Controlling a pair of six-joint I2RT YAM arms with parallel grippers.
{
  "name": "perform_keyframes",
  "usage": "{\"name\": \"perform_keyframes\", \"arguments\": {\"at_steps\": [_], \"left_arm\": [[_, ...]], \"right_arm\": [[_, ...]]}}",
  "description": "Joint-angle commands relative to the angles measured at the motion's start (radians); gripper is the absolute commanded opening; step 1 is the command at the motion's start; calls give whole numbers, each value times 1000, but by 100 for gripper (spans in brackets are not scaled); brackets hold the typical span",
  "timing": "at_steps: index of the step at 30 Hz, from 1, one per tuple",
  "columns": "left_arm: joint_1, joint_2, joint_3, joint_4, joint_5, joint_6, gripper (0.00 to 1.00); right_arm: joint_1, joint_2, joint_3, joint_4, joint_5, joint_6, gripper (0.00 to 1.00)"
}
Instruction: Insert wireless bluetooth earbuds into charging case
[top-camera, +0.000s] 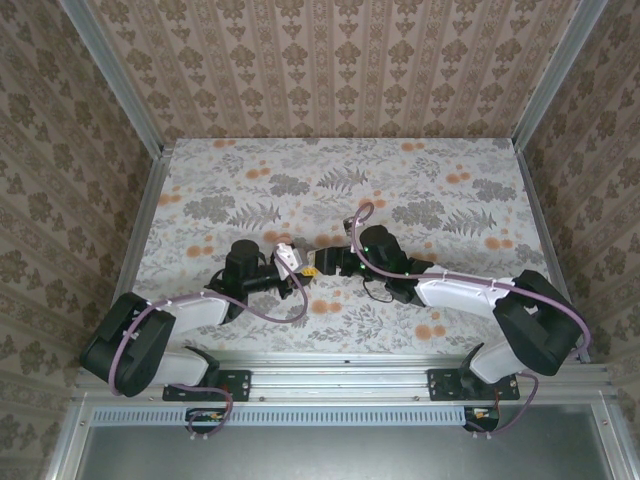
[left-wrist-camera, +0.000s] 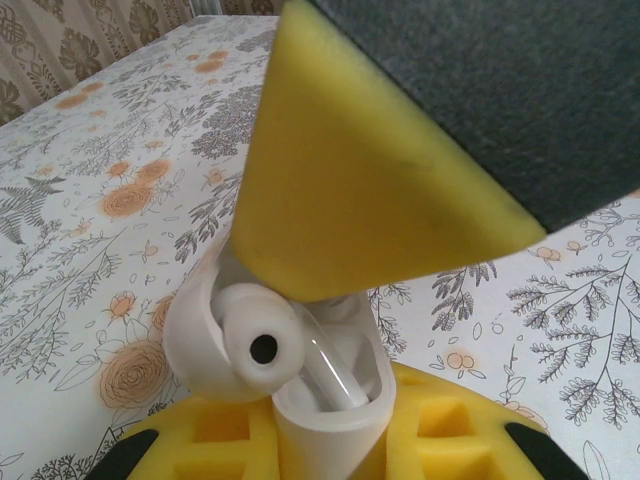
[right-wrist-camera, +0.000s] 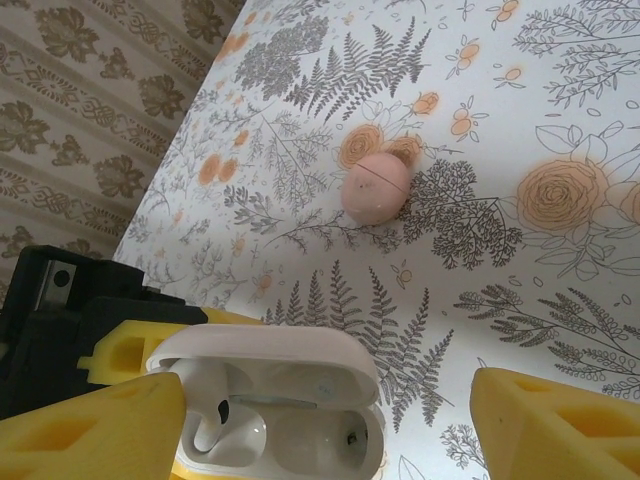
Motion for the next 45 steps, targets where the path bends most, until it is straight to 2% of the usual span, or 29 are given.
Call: {"name": "perform_keyframes", "arguments": {"at_steps": [1, 7, 26, 34, 45], "left_arm": [[2, -22, 17, 22, 26, -5, 2], [2, -23, 18, 23, 22, -1, 2], [2, -30, 17, 26, 20, -9, 2], [2, -15, 32, 25, 25, -19, 2], [2, -32, 32, 20, 35, -28, 2]], "right_arm": [[-1, 10, 19, 37, -55, 5, 75], [-2, -9, -2, 51, -102, -24, 75], [-3, -185, -59, 3, -25, -29, 74], [-4, -283, -17, -192, 2, -153, 66], [-4, -303, -19, -137, -159, -200, 54]]}}
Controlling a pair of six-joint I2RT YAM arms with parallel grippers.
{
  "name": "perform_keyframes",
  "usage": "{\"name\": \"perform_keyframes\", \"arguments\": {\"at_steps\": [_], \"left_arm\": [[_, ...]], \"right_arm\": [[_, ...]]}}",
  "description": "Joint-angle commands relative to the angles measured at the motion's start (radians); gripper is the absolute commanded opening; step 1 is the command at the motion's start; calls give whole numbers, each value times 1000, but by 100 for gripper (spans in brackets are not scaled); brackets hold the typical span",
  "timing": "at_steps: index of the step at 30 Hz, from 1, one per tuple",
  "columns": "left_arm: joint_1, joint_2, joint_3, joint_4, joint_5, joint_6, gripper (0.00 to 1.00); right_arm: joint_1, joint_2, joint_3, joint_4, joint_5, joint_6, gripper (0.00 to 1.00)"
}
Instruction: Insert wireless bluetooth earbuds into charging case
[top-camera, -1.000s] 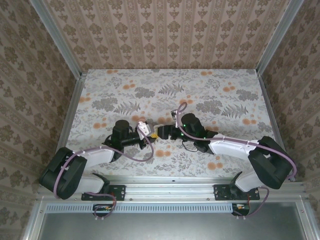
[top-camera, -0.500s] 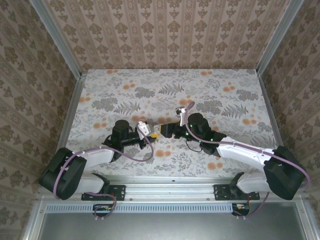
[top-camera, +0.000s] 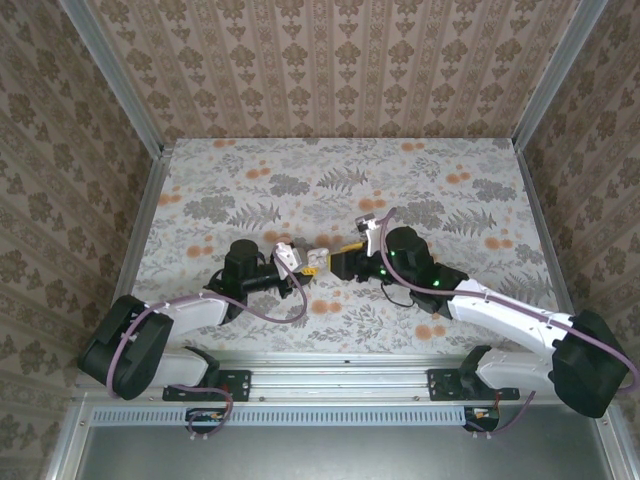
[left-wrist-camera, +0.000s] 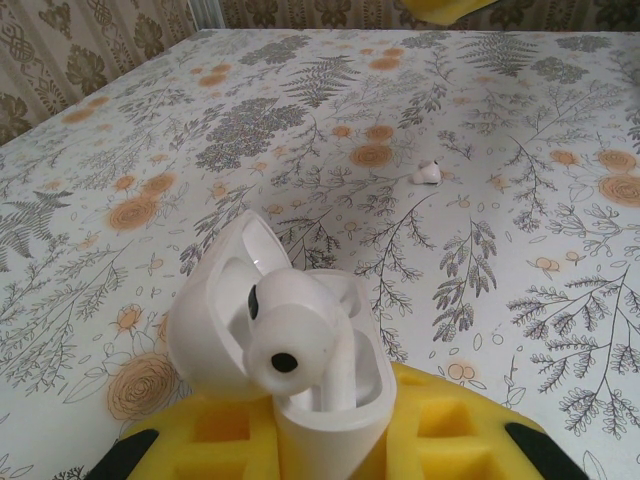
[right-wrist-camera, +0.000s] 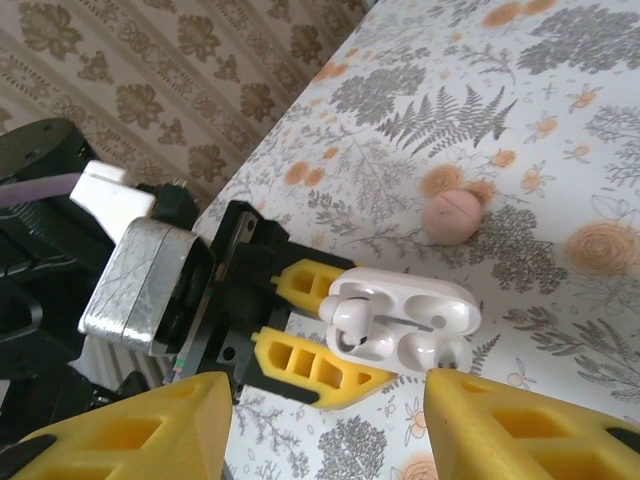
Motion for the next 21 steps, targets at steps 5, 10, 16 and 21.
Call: {"name": "perform_keyframes", "arguments": {"at_steps": [5, 10, 16, 21], "left_arm": [[0, -23, 33, 11, 40, -28, 2], [-1, -19, 36, 13, 52, -36, 2], [-2, -19, 34, 14, 50, -36, 2], [-3, -19, 39, 14, 53, -38, 2]], "right_arm": [[-9, 44, 96, -79, -127, -96, 53], [-27, 119, 128, -47, -186, -68, 46], [-40, 195, 151, -20, -216, -37, 40], [-41, 218, 156, 2, -243, -24, 38]]}}
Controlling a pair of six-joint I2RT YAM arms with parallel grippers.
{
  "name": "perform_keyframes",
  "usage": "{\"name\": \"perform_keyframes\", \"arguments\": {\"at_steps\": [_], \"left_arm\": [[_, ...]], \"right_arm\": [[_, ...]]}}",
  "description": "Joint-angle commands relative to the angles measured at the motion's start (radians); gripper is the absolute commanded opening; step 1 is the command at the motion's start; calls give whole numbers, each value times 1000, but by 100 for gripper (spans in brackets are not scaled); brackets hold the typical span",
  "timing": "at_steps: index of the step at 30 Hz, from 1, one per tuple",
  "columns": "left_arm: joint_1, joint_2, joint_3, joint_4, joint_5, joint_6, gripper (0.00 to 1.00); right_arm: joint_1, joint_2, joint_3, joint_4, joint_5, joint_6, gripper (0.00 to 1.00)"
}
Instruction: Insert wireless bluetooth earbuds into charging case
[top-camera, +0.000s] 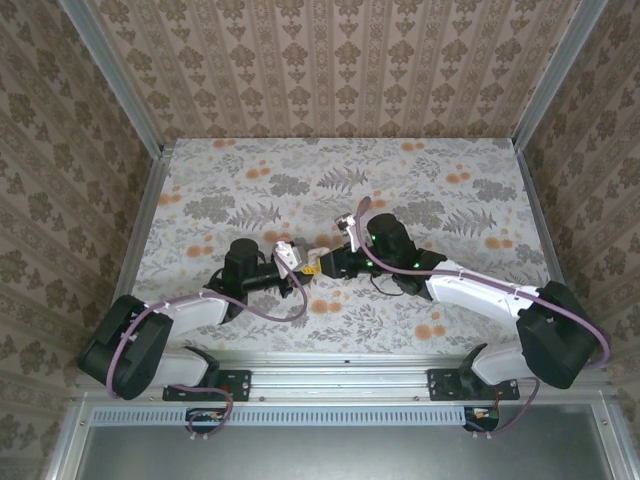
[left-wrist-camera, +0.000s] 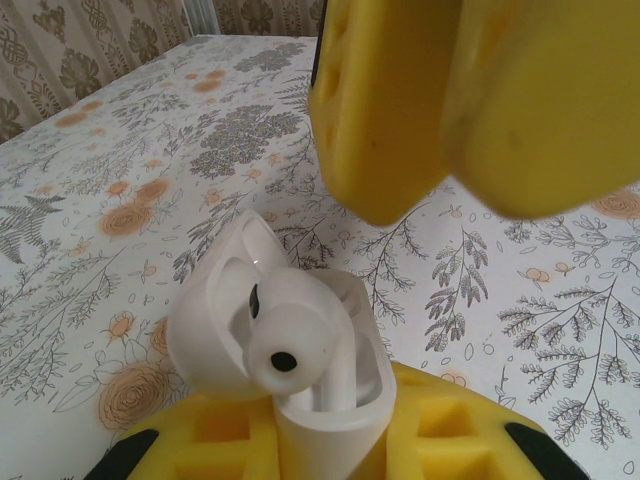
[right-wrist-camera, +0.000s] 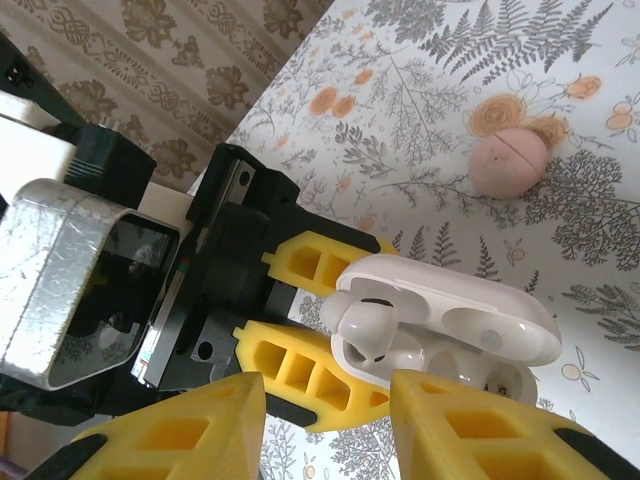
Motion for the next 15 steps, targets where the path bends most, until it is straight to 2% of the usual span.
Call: {"name": "perform_keyframes", "arguments": {"at_steps": [1, 15], "left_arm": [[-2, -18, 32, 15, 35, -17, 2], [-3, -20, 33, 18, 38, -20, 2]], "right_arm": [[-2, 8, 38, 46, -48, 18, 38], [-3, 81, 57, 67, -15, 27, 32]]}}
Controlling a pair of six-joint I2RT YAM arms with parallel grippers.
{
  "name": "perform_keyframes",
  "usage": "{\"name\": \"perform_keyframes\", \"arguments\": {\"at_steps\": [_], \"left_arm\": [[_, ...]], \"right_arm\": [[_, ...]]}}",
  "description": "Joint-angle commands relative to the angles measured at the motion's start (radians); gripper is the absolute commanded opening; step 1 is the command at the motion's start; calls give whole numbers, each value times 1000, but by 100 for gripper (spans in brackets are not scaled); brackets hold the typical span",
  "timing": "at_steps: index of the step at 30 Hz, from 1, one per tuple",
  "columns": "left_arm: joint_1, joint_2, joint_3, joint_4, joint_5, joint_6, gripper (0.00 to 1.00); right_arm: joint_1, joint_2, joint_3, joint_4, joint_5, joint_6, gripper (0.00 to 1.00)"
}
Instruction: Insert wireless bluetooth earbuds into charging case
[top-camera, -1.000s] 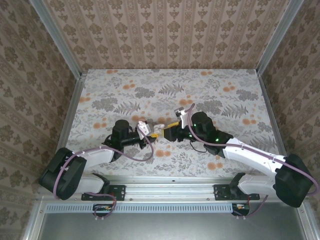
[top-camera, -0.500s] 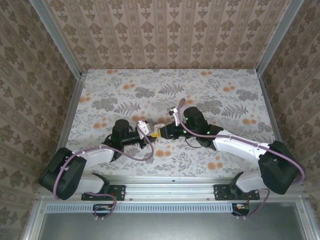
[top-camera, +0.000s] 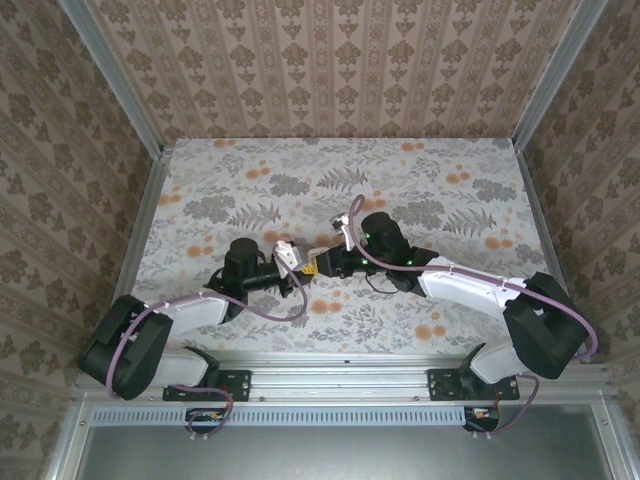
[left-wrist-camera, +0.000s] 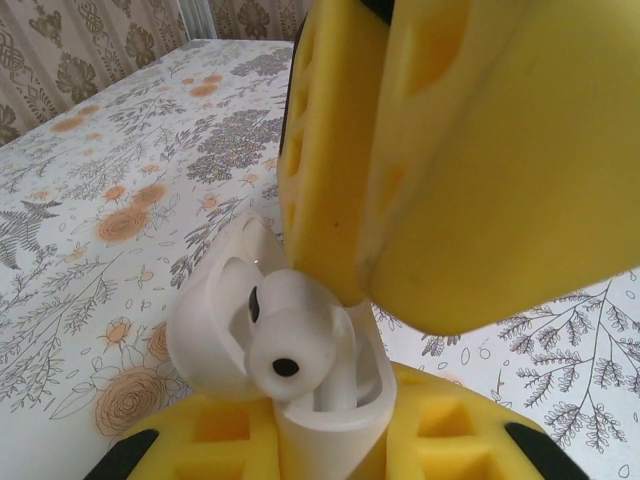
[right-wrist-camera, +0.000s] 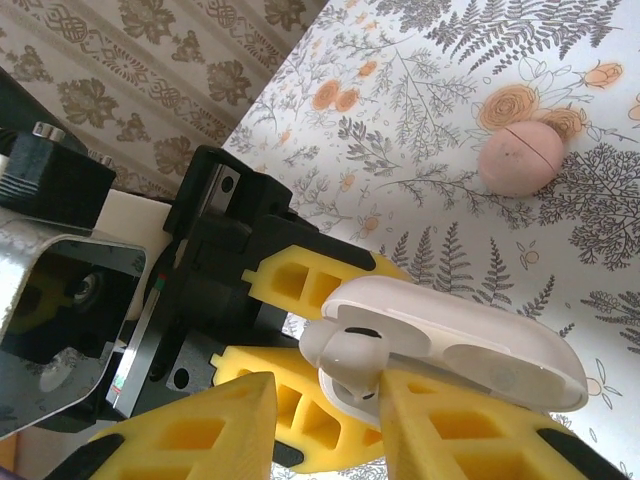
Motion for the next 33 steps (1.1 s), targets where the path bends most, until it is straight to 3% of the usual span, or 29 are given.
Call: {"name": "perform_keyframes", "arguments": {"at_steps": [1, 8, 14, 19, 26, 33], "left_arm": [[-3, -20, 29, 18, 29, -17, 2], [-2, -21, 28, 18, 25, -15, 2], [-2, -23, 28, 17, 18, -14, 2], [-2, -23, 29, 17, 17, -14, 2], [-2, -25, 26, 16, 8, -16, 2], [-2, -21, 24, 27, 9, -20, 2]], "right_arm": [[-3, 15, 34, 29, -1, 11, 31], [-2, 19, 28, 30, -19, 33, 24], [-2, -18, -2, 7, -14, 46, 24], [-2, -115, -19, -49, 44, 55, 31], [10, -207, 4, -212, 240, 205, 44], [51, -200, 51, -333, 351, 257, 59]]}}
